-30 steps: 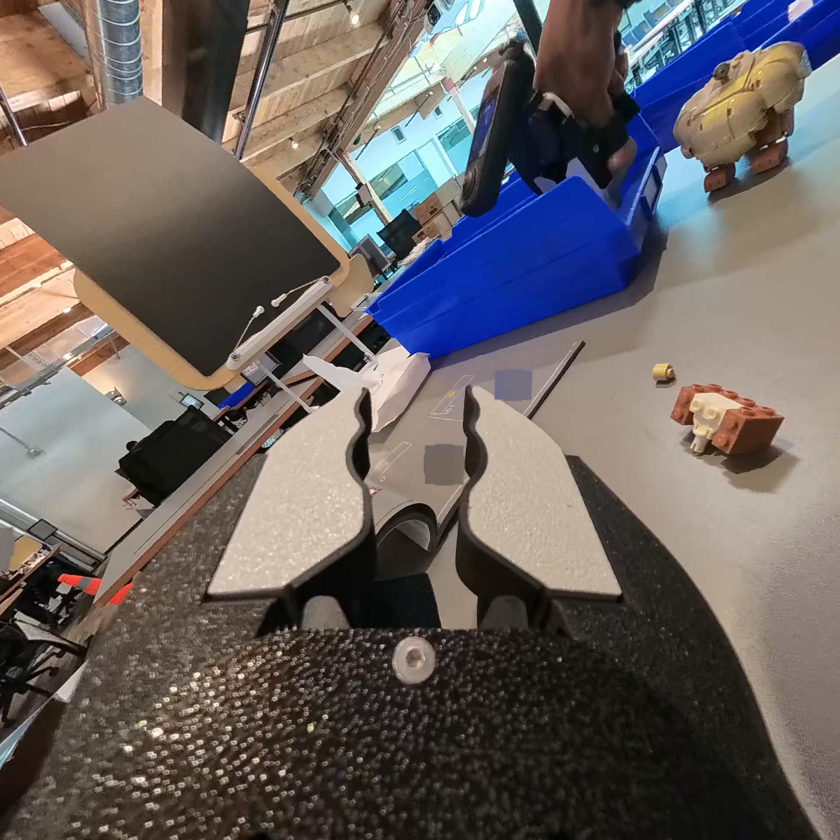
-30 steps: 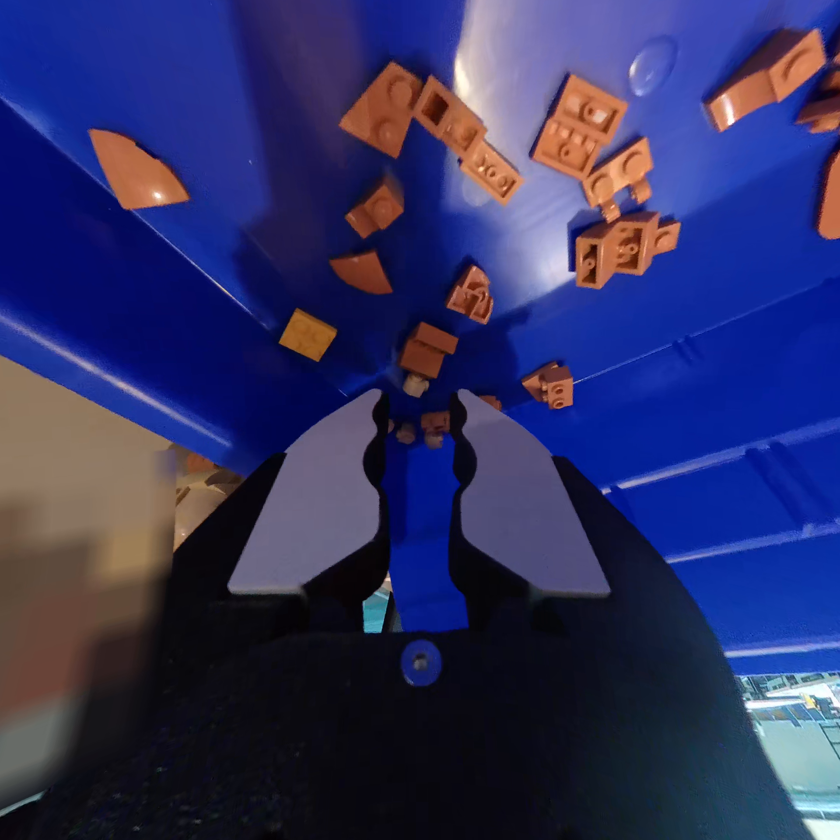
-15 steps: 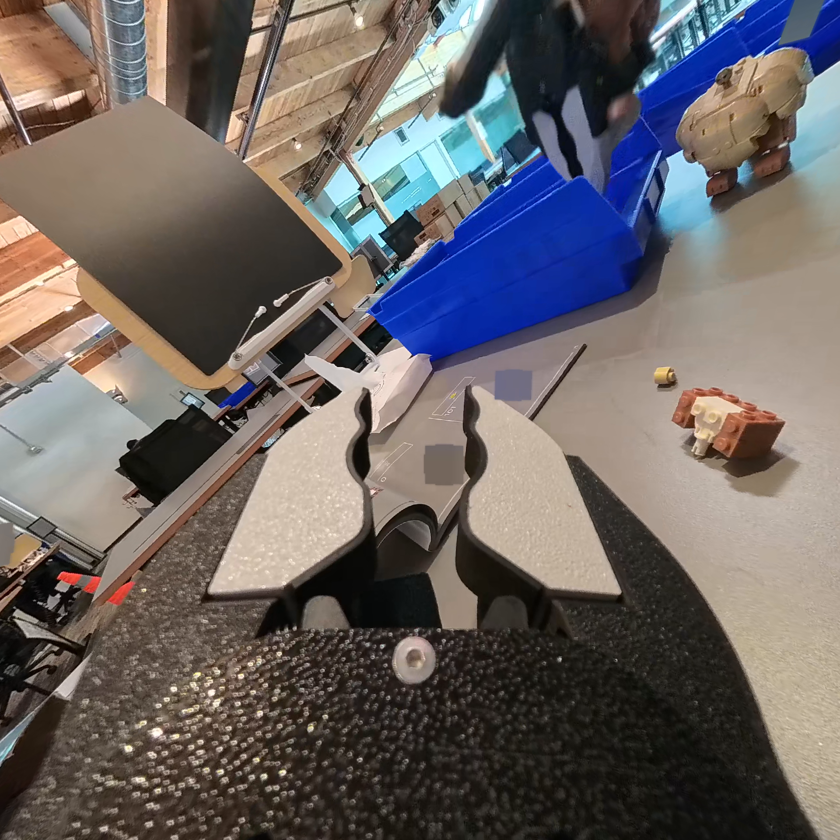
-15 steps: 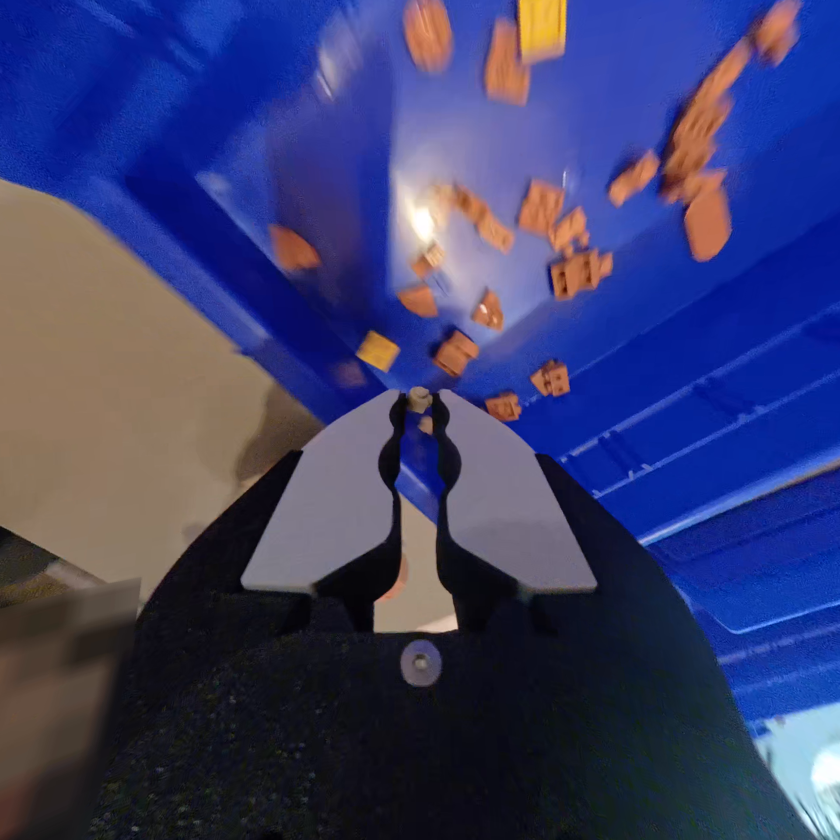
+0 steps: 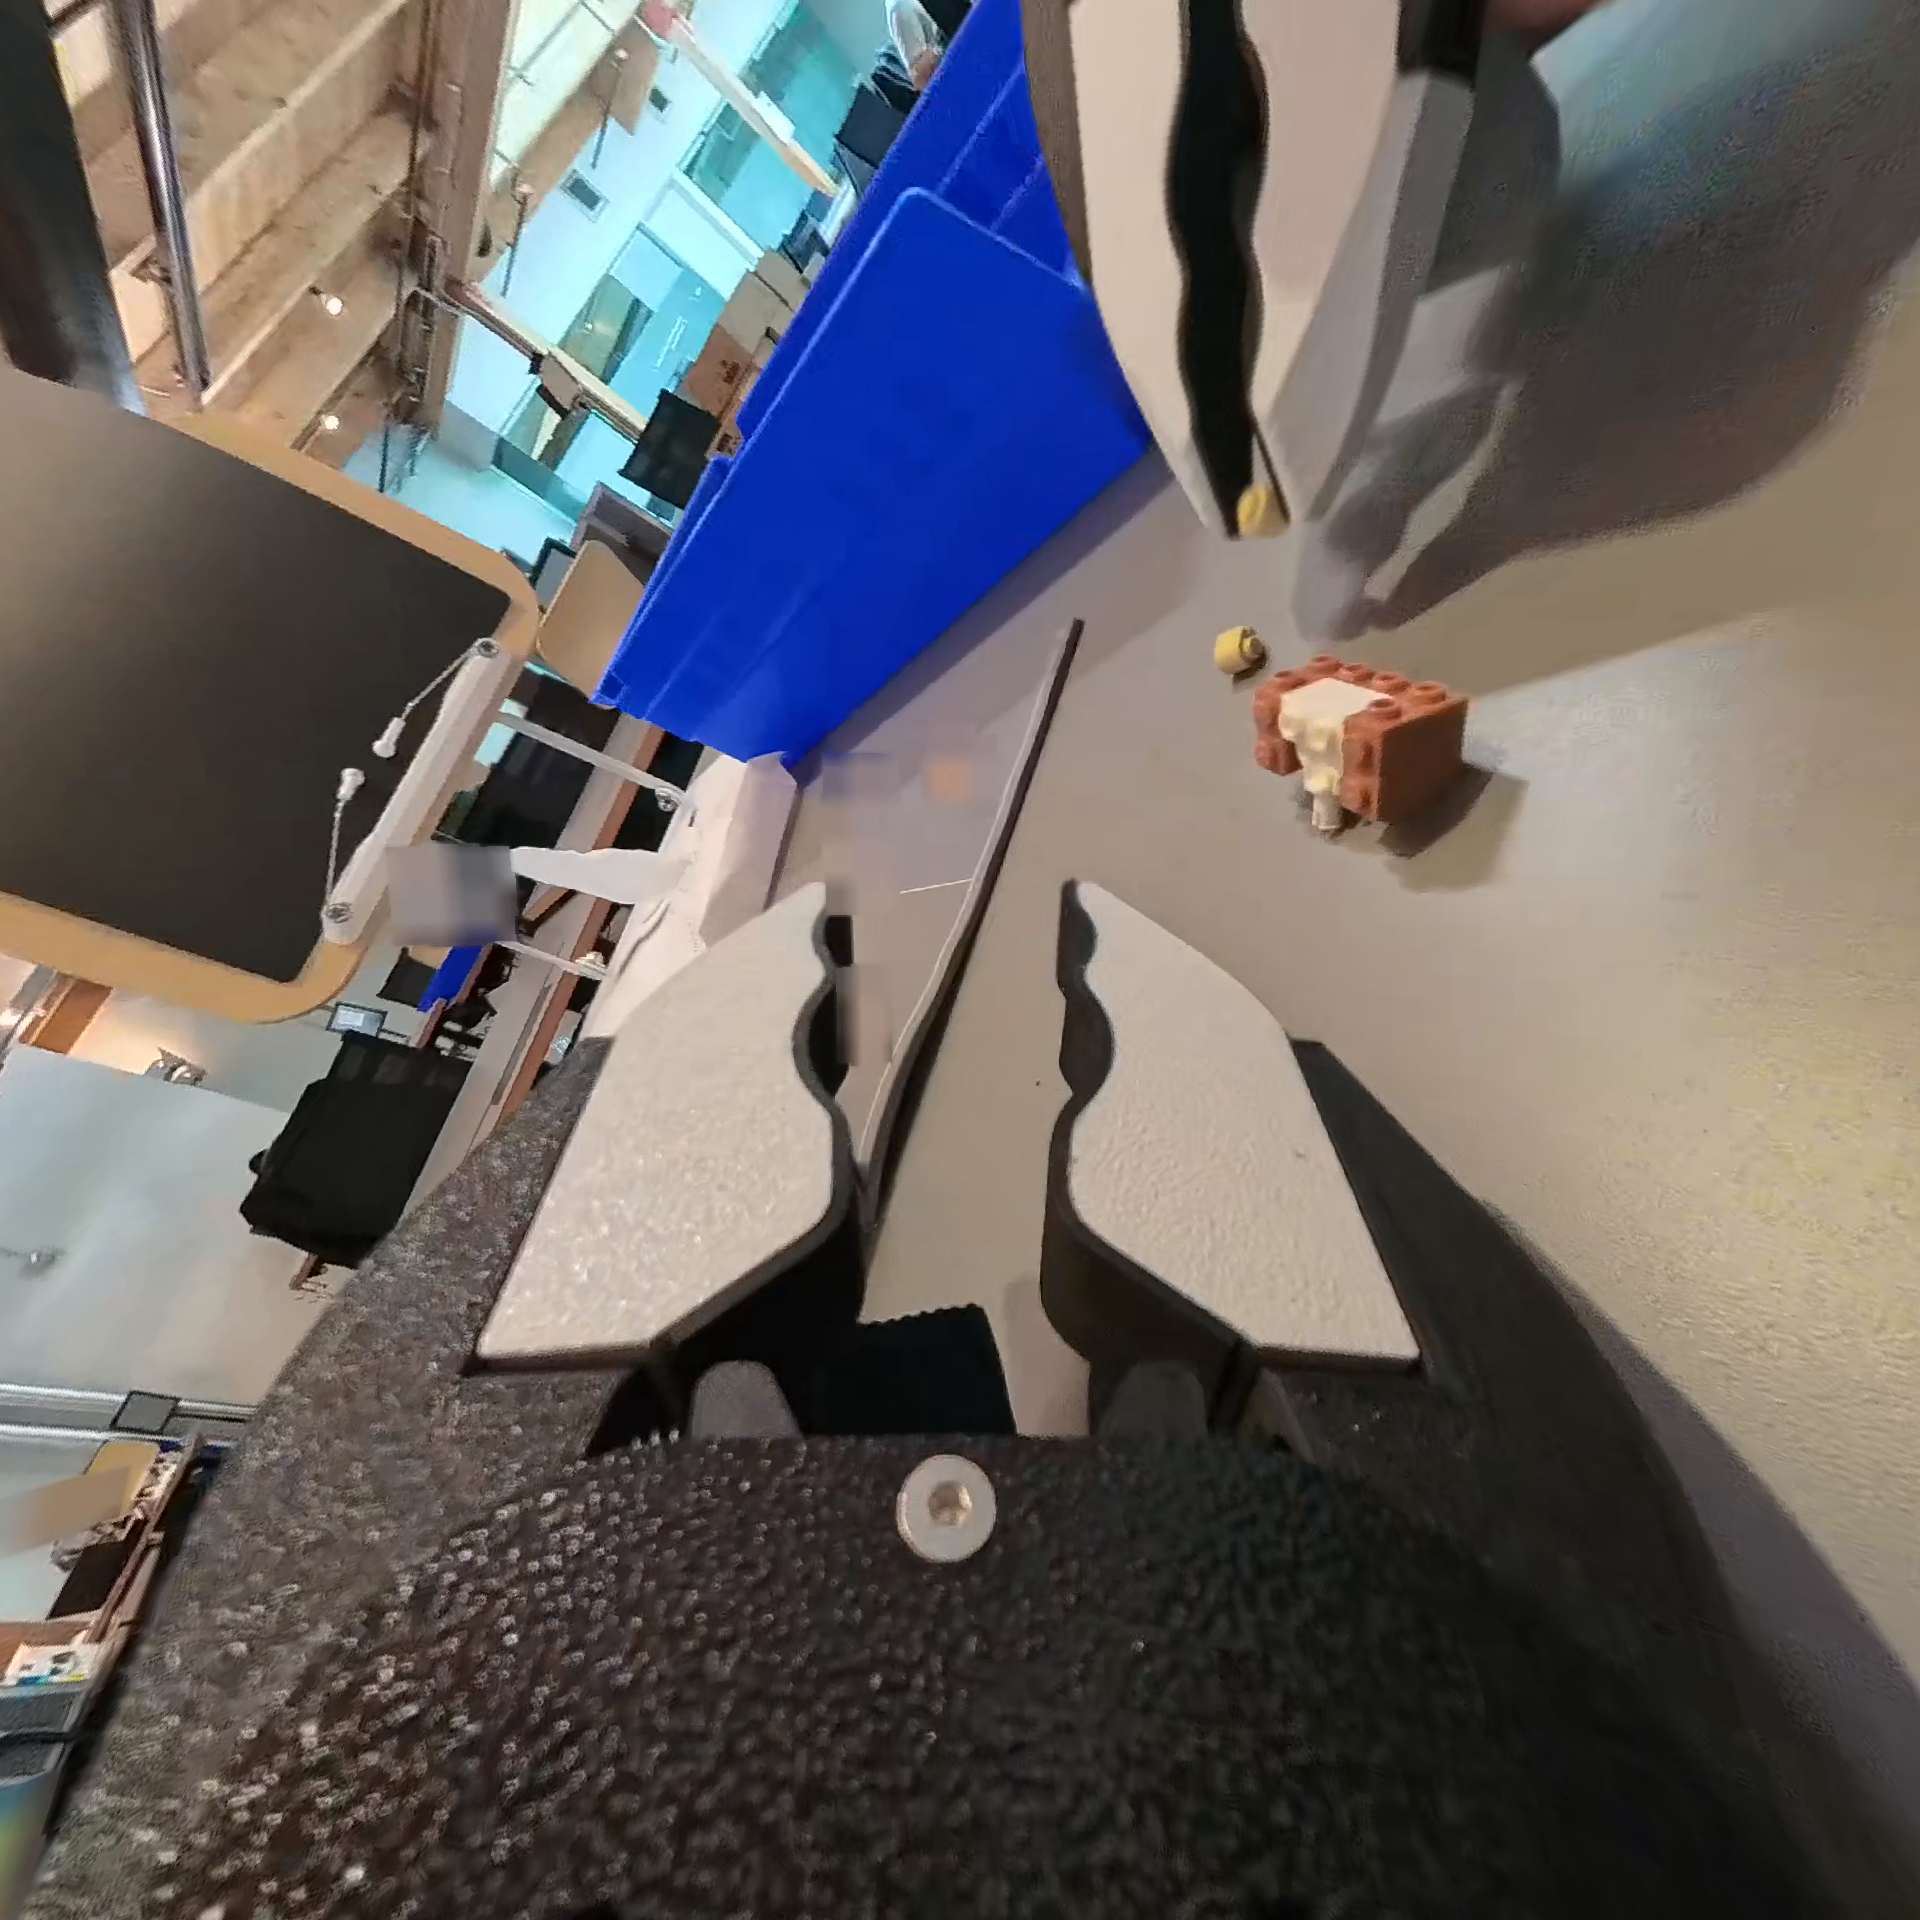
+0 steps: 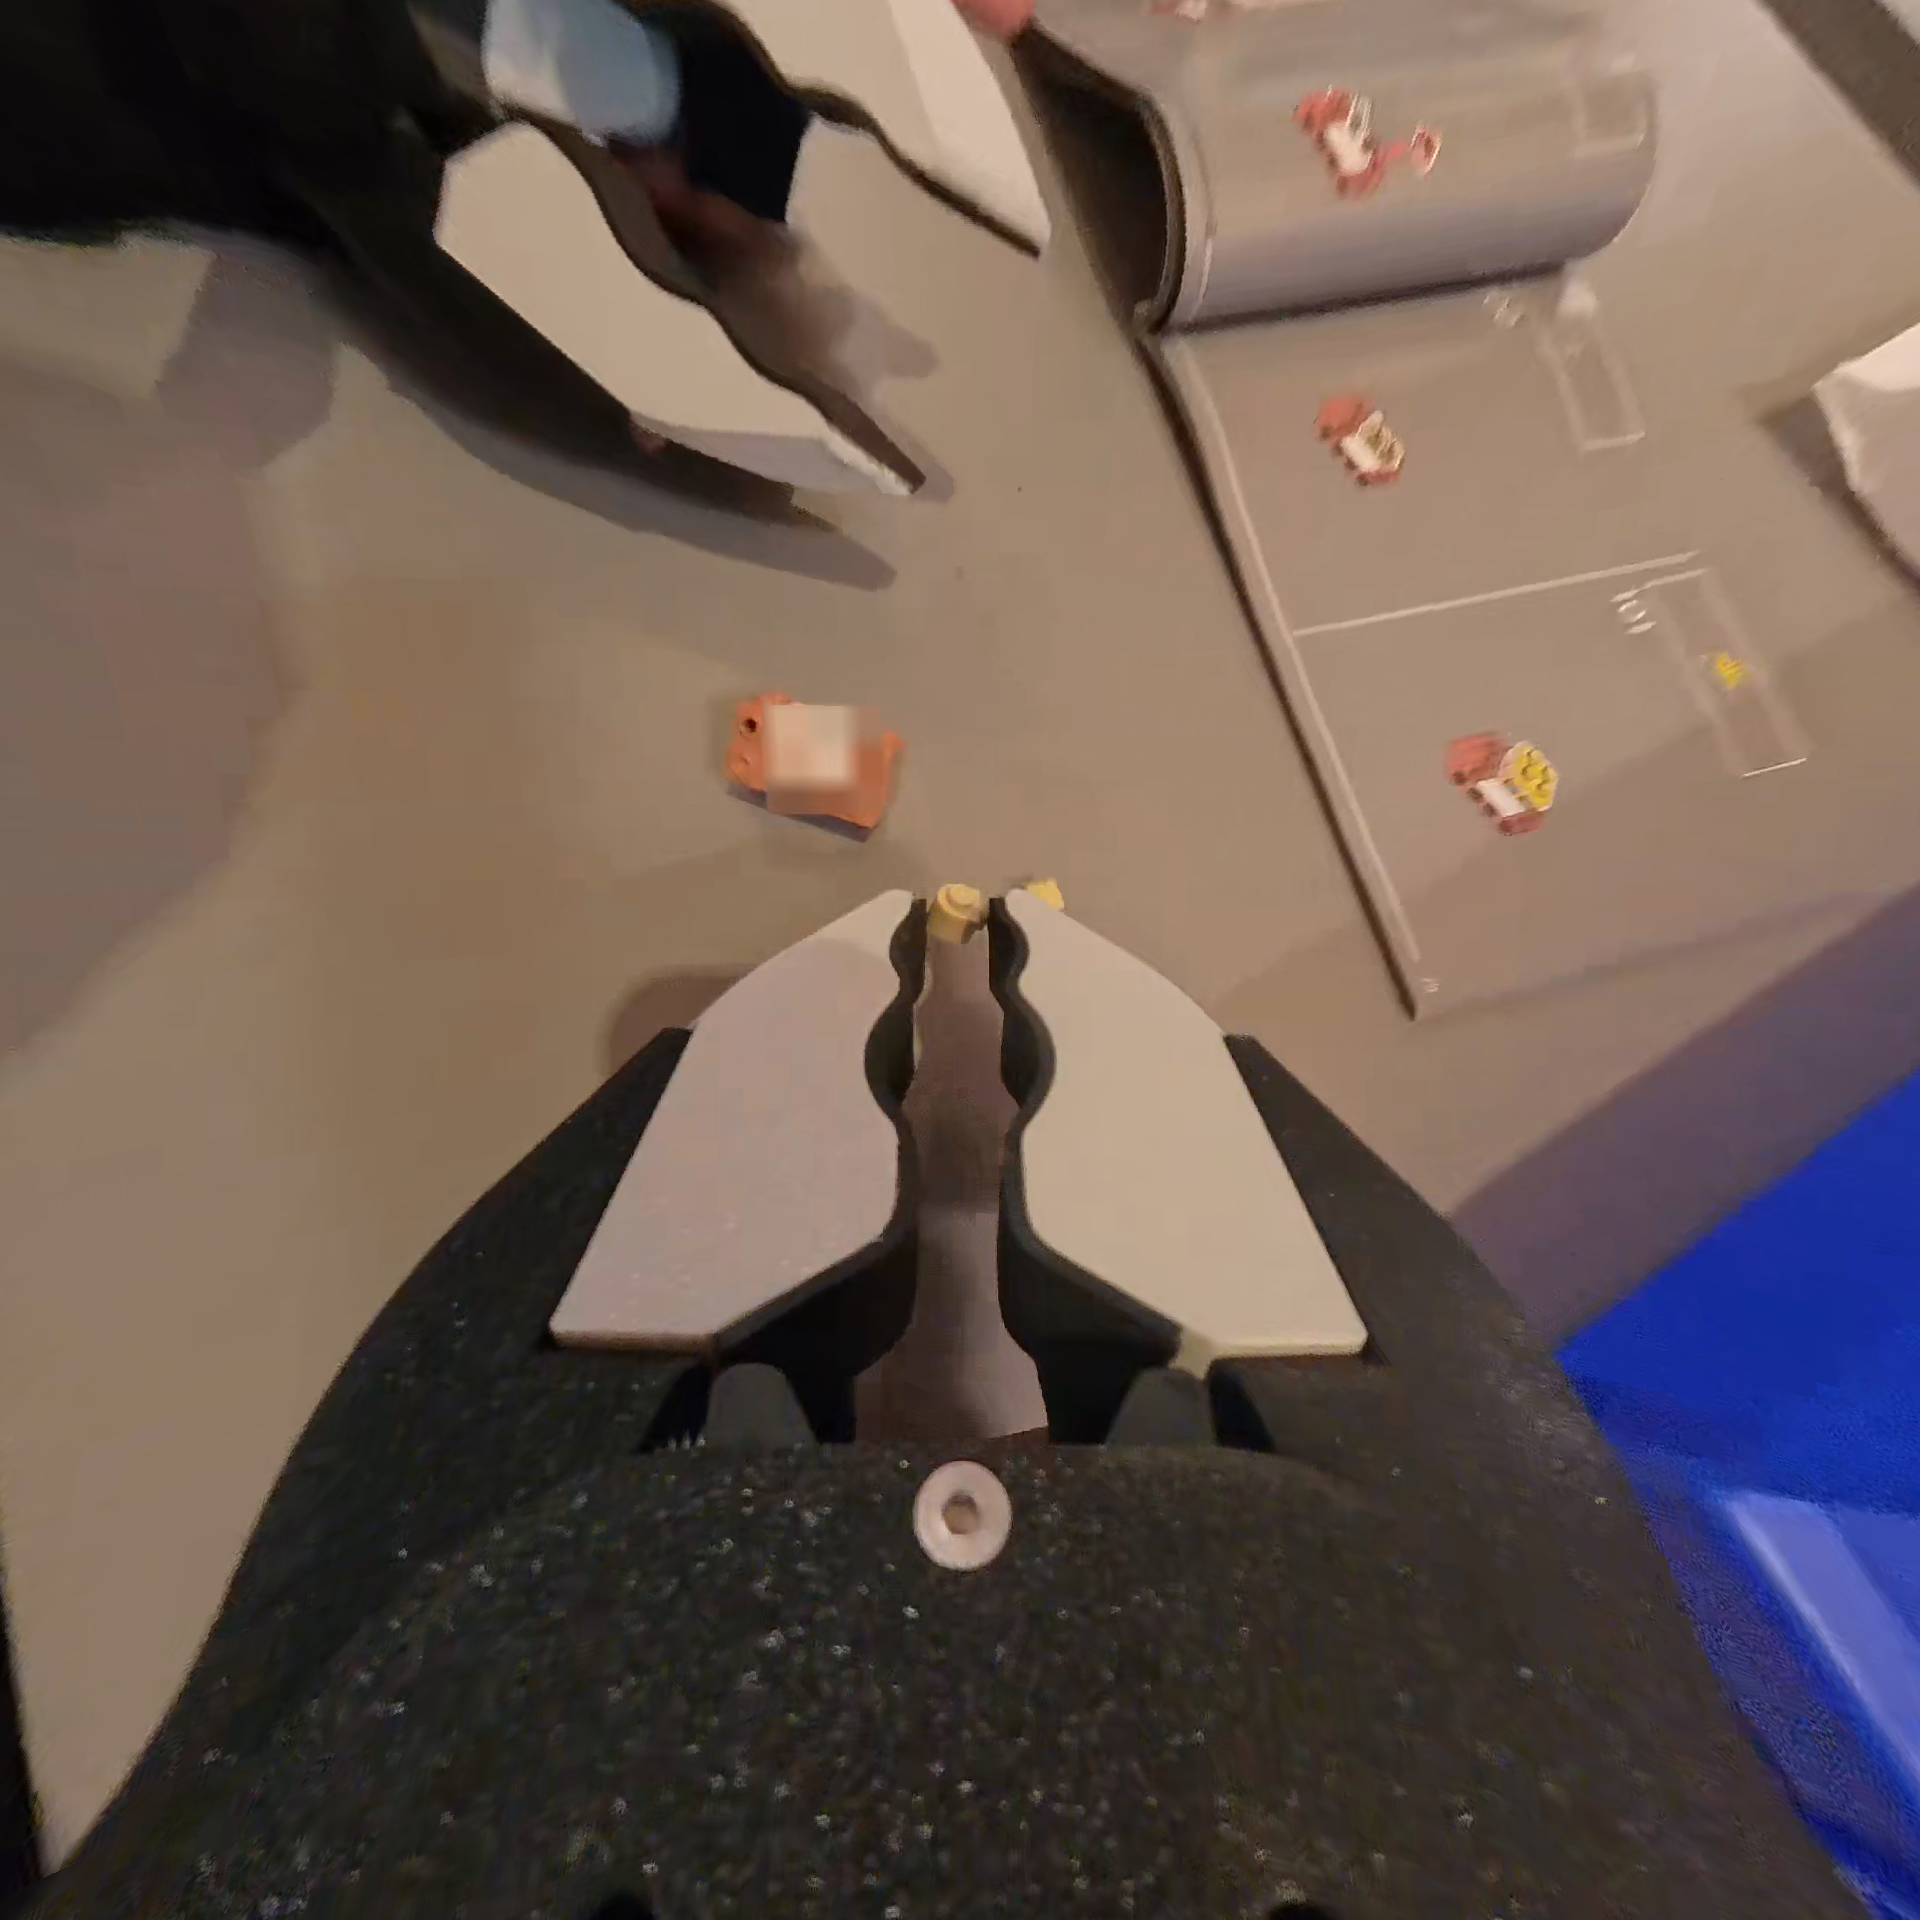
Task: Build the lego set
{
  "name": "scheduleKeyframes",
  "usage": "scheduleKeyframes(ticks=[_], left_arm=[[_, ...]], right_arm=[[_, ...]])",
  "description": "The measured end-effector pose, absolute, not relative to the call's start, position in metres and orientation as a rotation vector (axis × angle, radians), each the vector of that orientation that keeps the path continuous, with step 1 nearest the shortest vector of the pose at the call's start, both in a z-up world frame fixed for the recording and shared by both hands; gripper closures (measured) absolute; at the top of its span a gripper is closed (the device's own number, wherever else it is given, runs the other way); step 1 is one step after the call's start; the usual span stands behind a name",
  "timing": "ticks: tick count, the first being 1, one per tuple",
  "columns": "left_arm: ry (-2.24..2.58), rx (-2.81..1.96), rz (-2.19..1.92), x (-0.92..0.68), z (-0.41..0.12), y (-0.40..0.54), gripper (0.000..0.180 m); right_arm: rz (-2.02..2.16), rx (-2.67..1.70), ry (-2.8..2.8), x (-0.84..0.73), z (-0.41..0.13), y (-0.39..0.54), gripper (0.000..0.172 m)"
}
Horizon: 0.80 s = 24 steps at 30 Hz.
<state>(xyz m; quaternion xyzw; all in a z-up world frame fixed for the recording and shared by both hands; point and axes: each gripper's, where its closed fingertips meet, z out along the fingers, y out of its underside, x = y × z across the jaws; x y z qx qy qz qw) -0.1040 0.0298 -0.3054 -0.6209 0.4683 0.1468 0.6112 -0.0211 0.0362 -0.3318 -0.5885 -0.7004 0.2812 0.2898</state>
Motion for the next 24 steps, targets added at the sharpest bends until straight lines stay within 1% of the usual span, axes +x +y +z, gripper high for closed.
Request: scheduleKeyframes(ticks=[5, 10, 13, 19, 24], left_arm=[[1.063, -1.447, 0.320, -0.105, -0.304, 0.031, 0.144], [1.072, -1.446, 0.332, -0.105, -0.305, 0.030, 0.144], [1.064, -1.448, 0.328, -0.106, -0.304, 0.030, 0.144], [1.050, -1.450, 0.318, -0.105, -0.302, 0.030, 0.144], [1.056, -1.446, 0.327, -0.104, -0.302, 0.029, 0.145]], right_arm=[[0.731, -1.644, -1.876, -0.019, -0.354, 0.042, 0.160], [0.739, -1.666, -1.888, -0.010, -0.355, 0.047, 0.141], [0.748, -1.656, -1.876, 0.002, -0.353, 0.052, 0.142], [0.726, -1.581, -1.894, 0.002, -0.347, 0.055, 0.154], [0.667, -1.587, -1.945, -0.008, -0.350, 0.055, 0.152]])
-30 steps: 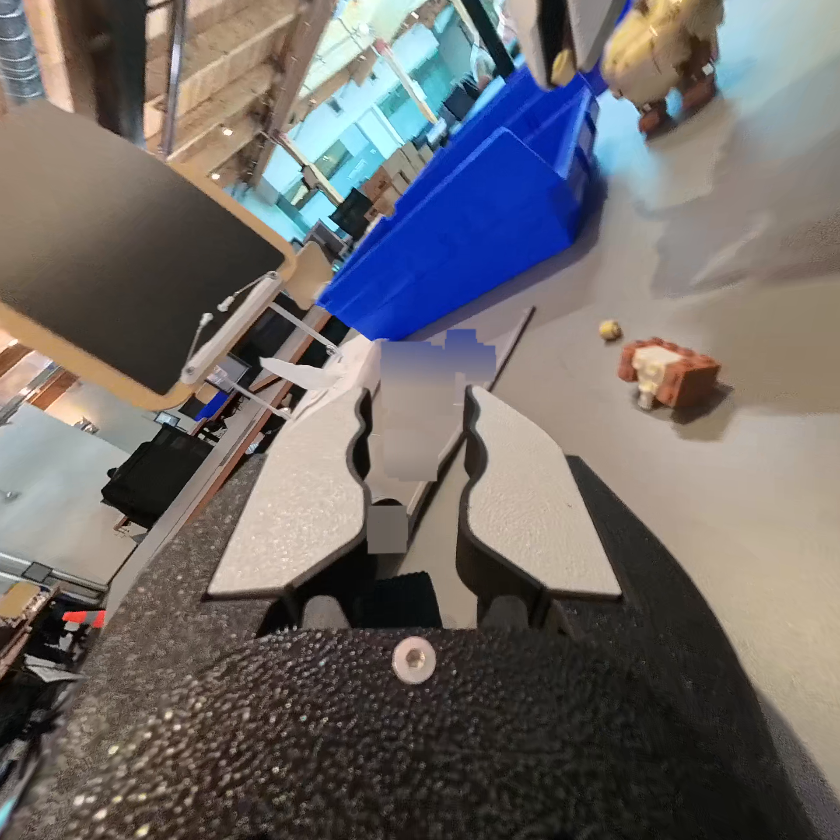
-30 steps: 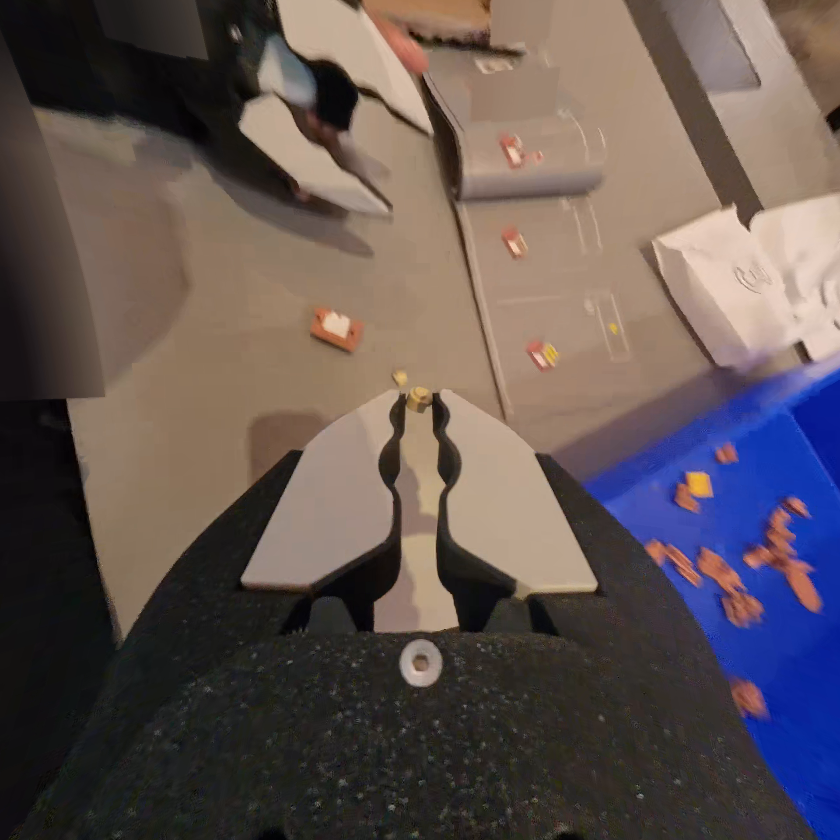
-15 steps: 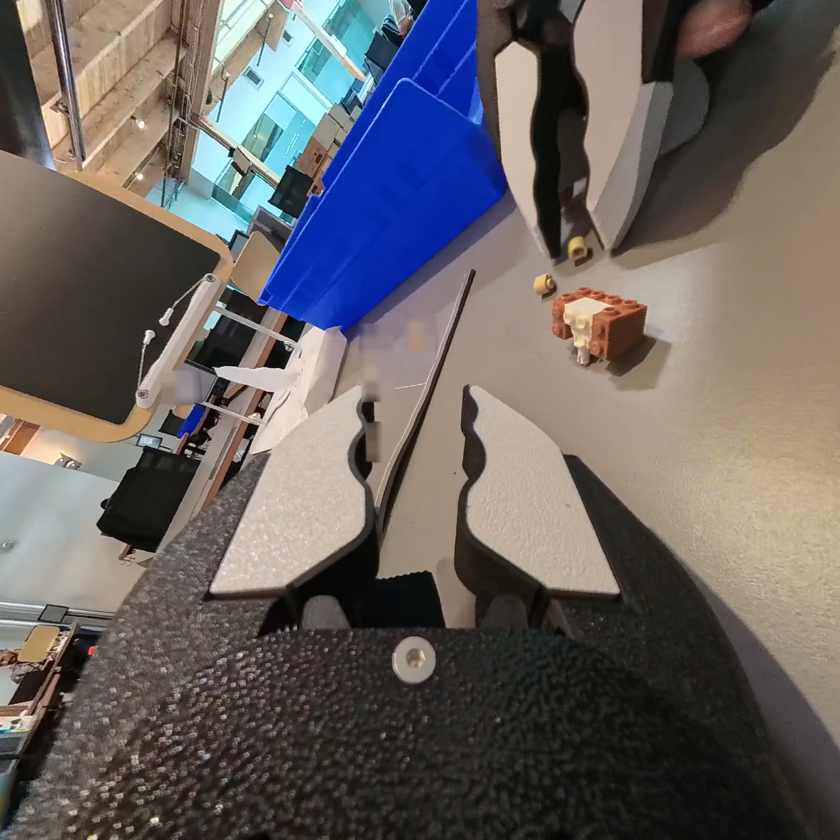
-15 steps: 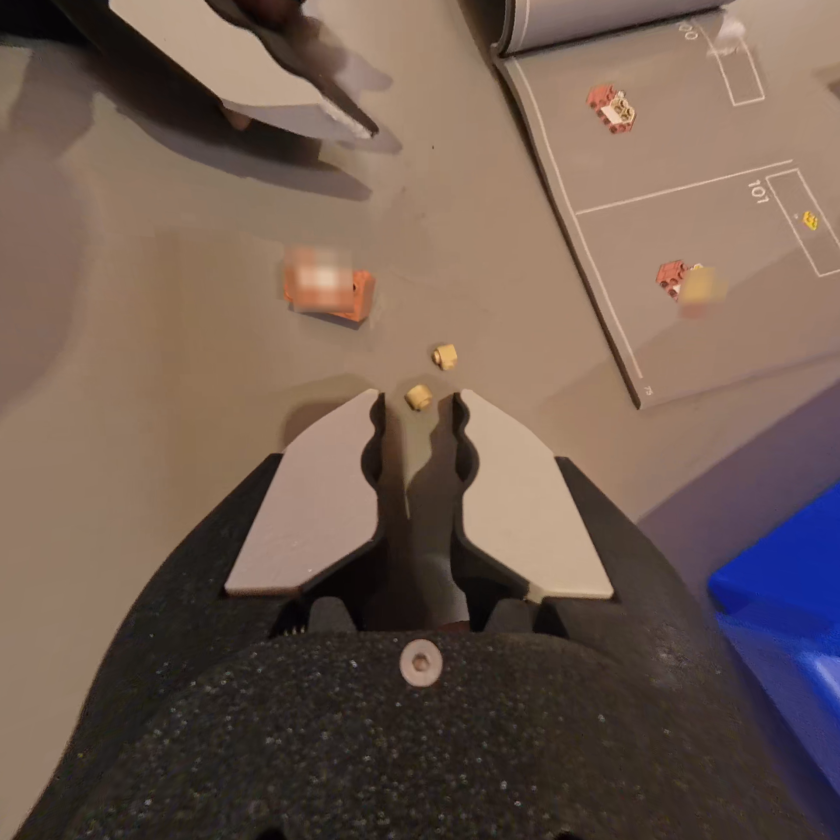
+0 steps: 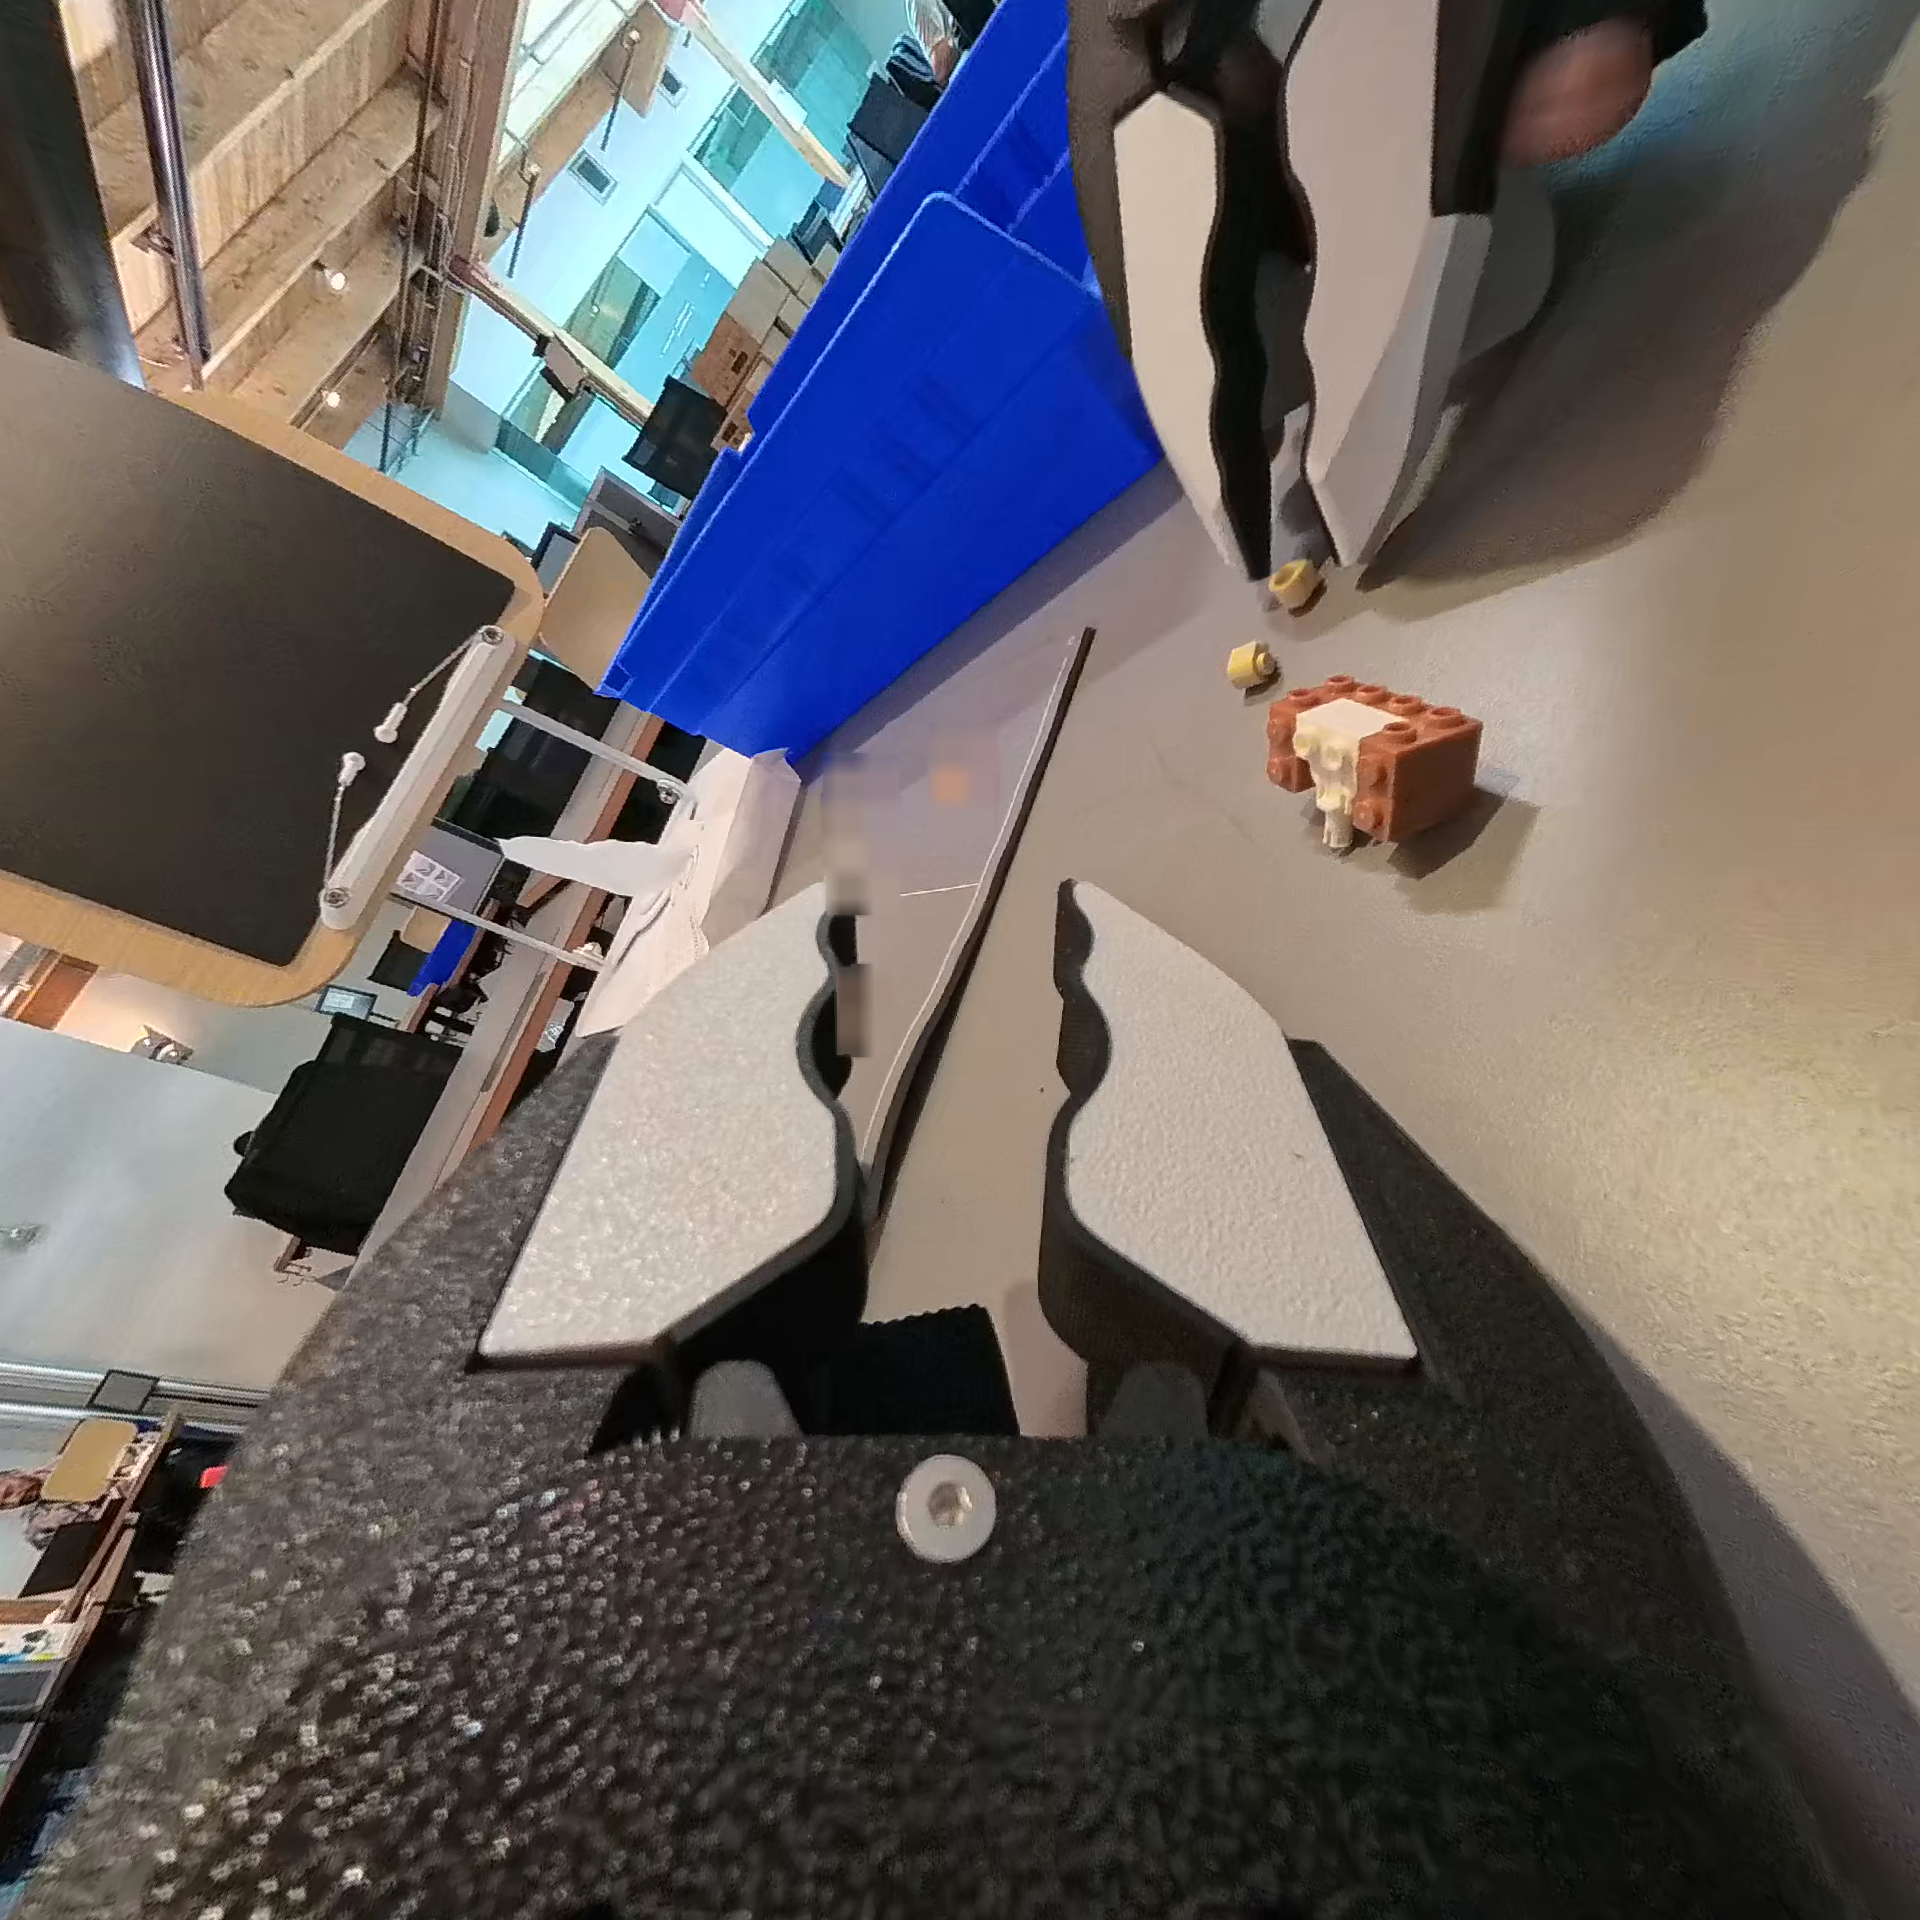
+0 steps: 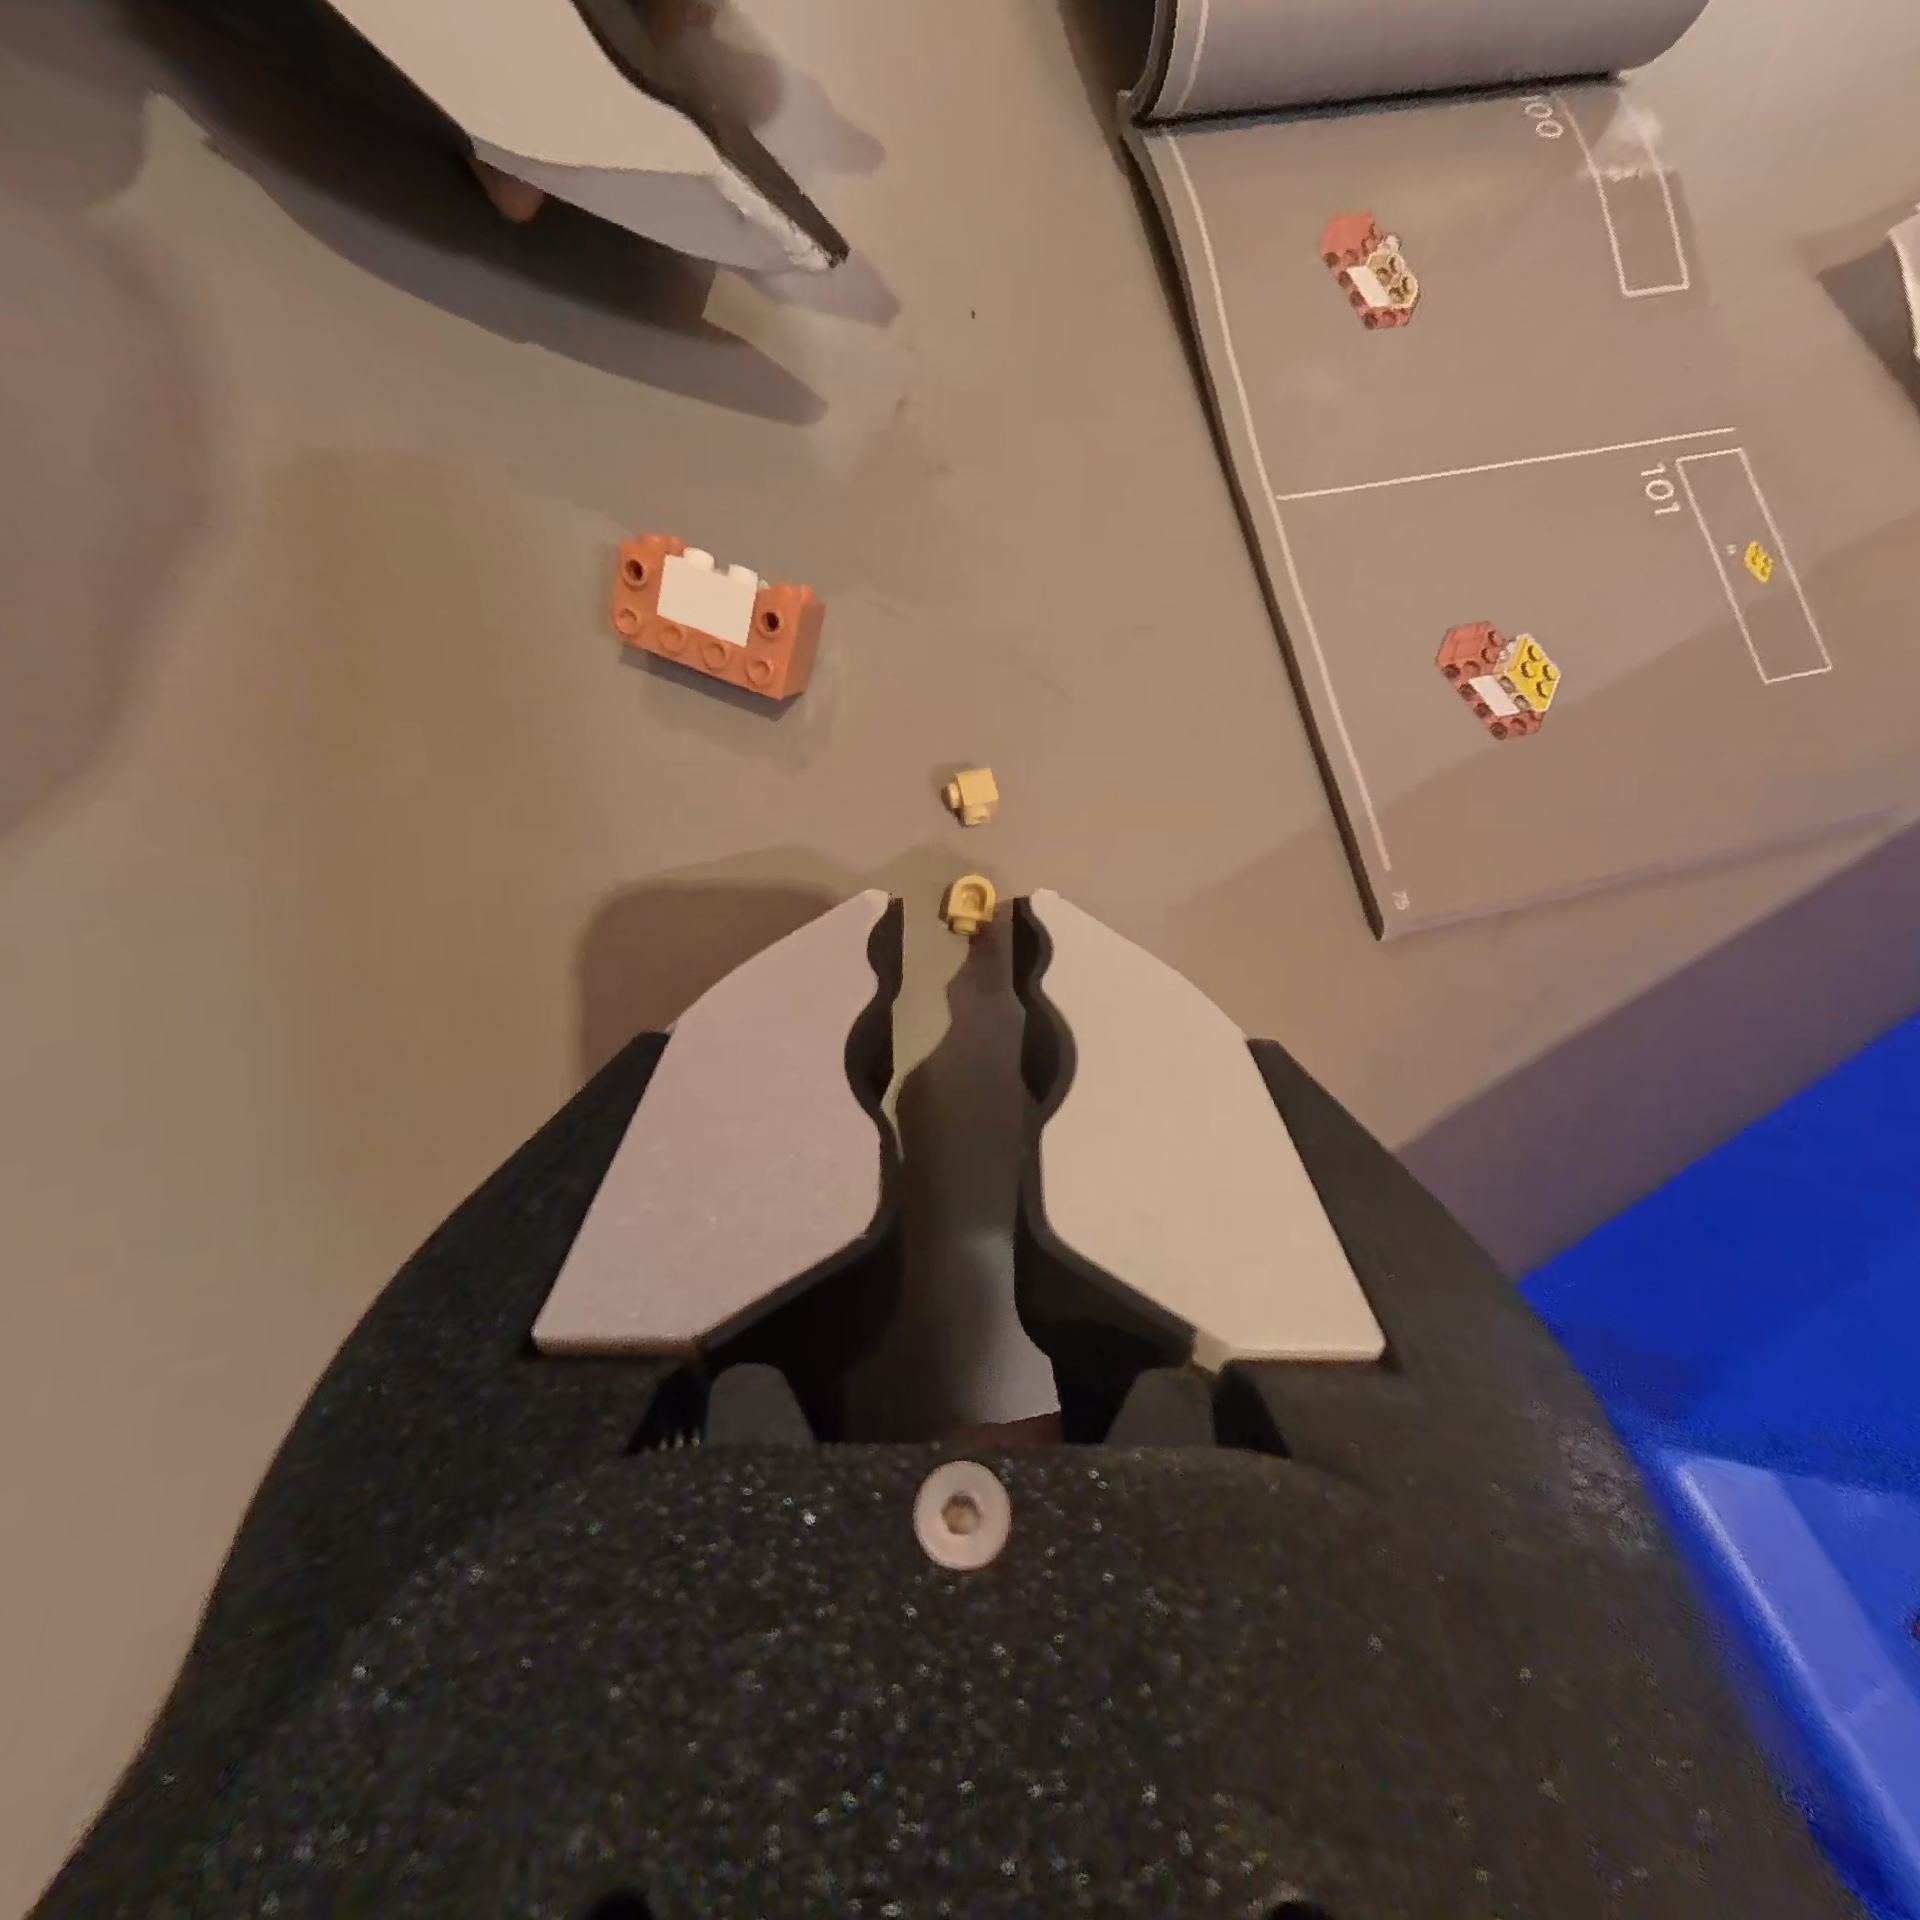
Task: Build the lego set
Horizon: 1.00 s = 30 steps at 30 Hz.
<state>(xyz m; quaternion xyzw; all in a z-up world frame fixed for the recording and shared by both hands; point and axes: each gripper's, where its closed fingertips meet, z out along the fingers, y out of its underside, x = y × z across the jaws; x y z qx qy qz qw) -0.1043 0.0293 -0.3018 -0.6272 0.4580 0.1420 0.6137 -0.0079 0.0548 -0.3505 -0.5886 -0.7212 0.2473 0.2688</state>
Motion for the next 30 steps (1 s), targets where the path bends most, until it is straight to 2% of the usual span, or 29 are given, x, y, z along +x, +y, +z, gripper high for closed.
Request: scheduleKeyframes(ticks=[1, 3, 6, 16, 25, 30], left_arm=[[1.053, -1.444, 0.328, -0.105, -0.301, 0.029, 0.145], [1.045, -1.441, 0.322, -0.105, -0.299, 0.029, 0.145], [1.036, -1.425, 0.293, -0.101, -0.295, 0.026, 0.144], [0.996, -1.348, 0.030, -0.065, -0.277, 0.011, 0.152], [1.307, -1.525, 0.063, -0.061, -0.327, 0.002, 0.153], [1.321, -1.530, 0.033, -0.056, -0.327, 0.001, 0.157]], right_arm=[[0.656, -1.605, -1.947, -0.009, -0.352, 0.055, 0.152], [0.644, -1.619, -1.940, -0.011, -0.354, 0.056, 0.164], [0.681, -1.625, -1.915, -0.013, -0.351, 0.055, 0.164], [1.363, -1.512, -1.647, -0.042, -0.289, 0.026, 0.164], [1.360, -1.598, -1.734, -0.035, -0.308, 0.016, 0.164], [1.295, -1.618, -1.768, -0.032, -0.315, 0.017, 0.164]])
